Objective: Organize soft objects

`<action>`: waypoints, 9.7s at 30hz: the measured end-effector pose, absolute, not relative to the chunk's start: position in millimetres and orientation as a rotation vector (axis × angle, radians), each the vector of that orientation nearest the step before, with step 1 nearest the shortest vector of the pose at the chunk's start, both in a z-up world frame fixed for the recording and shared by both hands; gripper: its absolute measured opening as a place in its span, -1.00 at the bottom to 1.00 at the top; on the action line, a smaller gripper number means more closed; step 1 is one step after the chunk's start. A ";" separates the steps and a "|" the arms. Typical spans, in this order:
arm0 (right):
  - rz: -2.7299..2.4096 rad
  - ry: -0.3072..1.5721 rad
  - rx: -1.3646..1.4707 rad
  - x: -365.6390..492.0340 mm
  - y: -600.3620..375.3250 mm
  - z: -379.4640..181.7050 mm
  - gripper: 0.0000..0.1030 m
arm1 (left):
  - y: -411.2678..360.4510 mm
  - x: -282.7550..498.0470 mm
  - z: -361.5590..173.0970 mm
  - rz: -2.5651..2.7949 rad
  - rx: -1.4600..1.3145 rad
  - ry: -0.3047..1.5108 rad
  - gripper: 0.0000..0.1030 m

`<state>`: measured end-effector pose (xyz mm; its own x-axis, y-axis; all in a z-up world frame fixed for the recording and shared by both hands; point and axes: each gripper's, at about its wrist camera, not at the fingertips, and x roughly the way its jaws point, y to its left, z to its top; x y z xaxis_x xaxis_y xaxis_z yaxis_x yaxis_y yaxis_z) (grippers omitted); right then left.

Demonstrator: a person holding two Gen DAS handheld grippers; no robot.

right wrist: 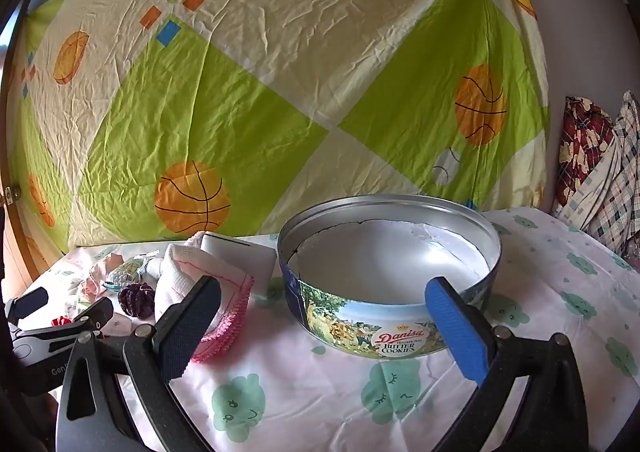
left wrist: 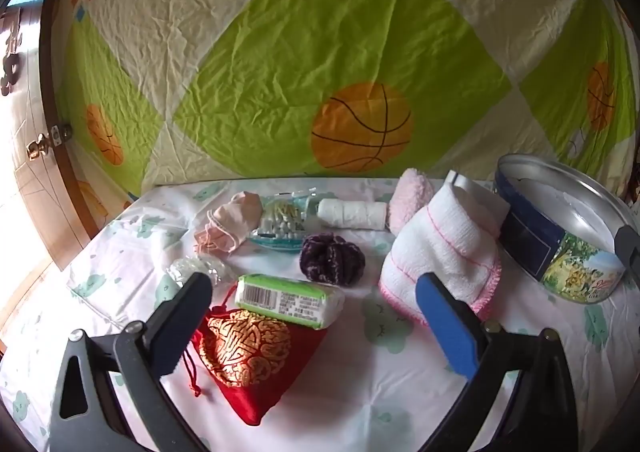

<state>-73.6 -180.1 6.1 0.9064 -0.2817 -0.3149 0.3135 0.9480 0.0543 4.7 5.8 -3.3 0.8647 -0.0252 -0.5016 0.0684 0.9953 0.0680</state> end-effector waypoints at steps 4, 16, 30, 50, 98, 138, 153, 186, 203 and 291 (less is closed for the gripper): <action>-0.309 0.305 0.102 -74.5 -178.8 5.6 1.00 | 7.2 5.3 -2.7 -0.048 0.079 0.525 1.00; -0.307 0.301 0.097 -76.0 -177.5 7.0 1.00 | 6.9 5.9 -2.7 -0.044 0.075 0.528 1.00; -0.308 0.301 0.097 -76.1 -177.5 7.0 1.00 | 7.3 6.0 -3.4 -0.044 0.066 0.533 1.00; -0.304 0.302 0.096 -76.3 -175.8 6.9 1.00 | 7.3 6.7 -3.6 -0.045 0.066 0.532 1.00; -0.304 0.303 0.098 -76.5 -176.9 7.6 1.00 | 7.4 7.8 -4.8 -0.044 0.054 0.538 1.00; 0.075 0.707 0.123 27.6 -119.2 -25.2 -0.50 | 98.1 -13.4 -10.3 -0.054 0.003 0.672 1.00; 0.004 0.411 0.097 -45.2 -167.3 5.5 -0.50 | 74.0 48.7 -53.9 0.015 -0.137 0.882 0.05; 0.184 0.530 0.234 -72.2 -201.0 0.0 0.04 | 24.1 -57.4 39.2 -0.264 -0.043 0.444 -0.17; 0.103 0.846 0.080 9.6 -163.5 -47.4 -0.51 | 43.8 -45.2 19.9 -0.275 -0.062 0.538 0.22; -0.665 0.040 0.312 -134.5 -375.4 30.6 0.52 | -117.0 -9.1 35.7 -0.347 0.178 0.374 1.00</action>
